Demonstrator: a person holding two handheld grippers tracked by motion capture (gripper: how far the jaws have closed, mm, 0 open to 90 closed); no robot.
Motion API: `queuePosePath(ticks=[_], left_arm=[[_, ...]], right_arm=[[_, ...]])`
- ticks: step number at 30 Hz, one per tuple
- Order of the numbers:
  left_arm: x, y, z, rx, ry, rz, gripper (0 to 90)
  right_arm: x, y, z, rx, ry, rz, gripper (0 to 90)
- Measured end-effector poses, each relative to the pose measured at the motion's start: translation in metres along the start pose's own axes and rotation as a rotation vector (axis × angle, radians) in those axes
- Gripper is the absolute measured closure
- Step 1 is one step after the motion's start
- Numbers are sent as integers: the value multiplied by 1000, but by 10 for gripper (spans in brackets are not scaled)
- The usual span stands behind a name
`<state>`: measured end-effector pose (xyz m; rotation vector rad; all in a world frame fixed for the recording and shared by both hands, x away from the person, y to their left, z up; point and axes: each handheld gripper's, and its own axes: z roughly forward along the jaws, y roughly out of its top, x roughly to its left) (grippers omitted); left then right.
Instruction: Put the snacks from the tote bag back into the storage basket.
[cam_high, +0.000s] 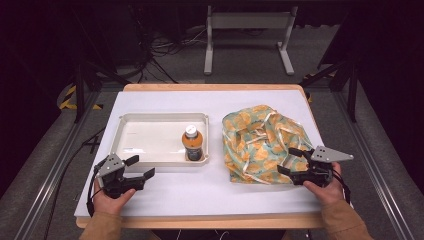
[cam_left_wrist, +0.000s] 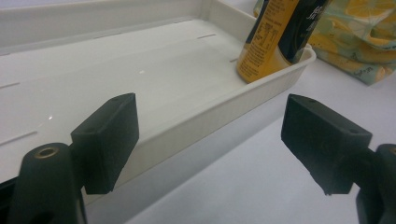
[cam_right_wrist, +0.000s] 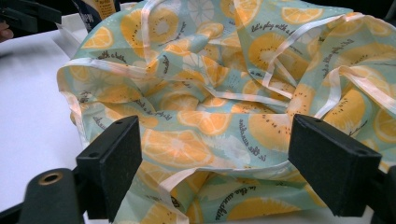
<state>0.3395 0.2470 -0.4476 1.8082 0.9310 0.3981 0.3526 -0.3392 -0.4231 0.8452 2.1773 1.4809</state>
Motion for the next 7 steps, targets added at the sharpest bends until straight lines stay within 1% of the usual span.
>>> queuePosePath(ticks=[3, 4, 7], left_arm=[[2, -2, -1, -8, 6, -19, 201], [2, -1, -1, -16, 2, -25, 201], [2, -1, -2, -20, 3, -29, 198]], right_arm=[[0, 0, 0, 4, -2, 0, 183], [0, 0, 0, 4, -5, 3, 183], [0, -1, 1, 8, -5, 3, 184]])
